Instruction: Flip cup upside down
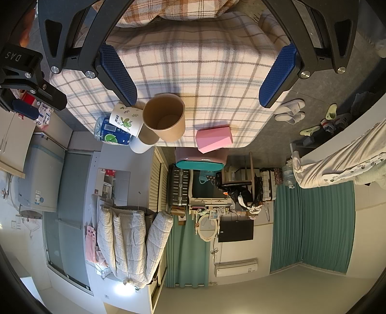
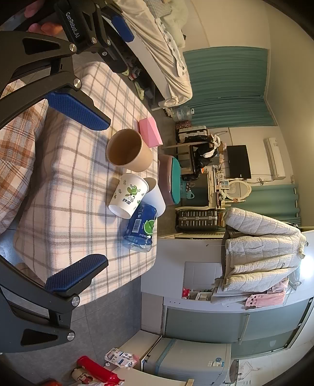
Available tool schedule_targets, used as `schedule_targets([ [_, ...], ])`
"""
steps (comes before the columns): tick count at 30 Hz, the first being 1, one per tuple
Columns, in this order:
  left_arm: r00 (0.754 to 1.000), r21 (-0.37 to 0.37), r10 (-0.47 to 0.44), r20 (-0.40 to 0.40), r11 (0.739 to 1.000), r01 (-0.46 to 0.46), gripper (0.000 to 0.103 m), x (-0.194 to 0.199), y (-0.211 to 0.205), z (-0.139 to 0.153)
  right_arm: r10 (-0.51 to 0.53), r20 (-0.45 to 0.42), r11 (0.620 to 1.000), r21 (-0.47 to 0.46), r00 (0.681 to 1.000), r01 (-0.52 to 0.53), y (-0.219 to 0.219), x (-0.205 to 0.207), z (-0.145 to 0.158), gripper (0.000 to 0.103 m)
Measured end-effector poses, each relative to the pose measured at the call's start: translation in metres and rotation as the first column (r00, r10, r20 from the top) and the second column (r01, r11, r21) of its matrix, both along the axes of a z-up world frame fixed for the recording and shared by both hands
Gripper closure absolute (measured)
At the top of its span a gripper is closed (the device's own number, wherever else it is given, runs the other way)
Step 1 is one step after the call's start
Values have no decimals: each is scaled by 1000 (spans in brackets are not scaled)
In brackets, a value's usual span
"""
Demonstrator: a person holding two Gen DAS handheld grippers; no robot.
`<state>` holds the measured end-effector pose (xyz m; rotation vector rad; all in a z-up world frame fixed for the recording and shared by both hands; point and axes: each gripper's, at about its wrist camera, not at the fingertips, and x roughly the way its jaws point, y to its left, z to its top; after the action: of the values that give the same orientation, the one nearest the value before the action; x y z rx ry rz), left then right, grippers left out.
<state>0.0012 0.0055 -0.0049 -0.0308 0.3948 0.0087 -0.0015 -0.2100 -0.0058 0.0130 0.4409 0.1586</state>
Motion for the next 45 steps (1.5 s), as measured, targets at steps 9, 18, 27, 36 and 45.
schedule_targets([
  [9,1000,0,1,-2,1000,-1,0,0,0,-1,3,3,1000,0,1000,-3,-1,0,2,0],
  [18,1000,2,1,-6,1000,-1,0,2,1,-2,3,4,1000,0,1000,-3,-1,-1,3,0],
  [27,1000,1,1,-5,1000,-1,0,1,1,-2,14,8,1000,3,1000,-14,-2,-2,4,0],
  [36,1000,3,11,-17,1000,-11,0,5,-1,-3,49,22,998,28,999,-50,-10,0,9,0],
  [45,998,27,38,-58,999,-36,0,36,-17,-1,123,14,992,11,992,-123,-25,31,11,0],
])
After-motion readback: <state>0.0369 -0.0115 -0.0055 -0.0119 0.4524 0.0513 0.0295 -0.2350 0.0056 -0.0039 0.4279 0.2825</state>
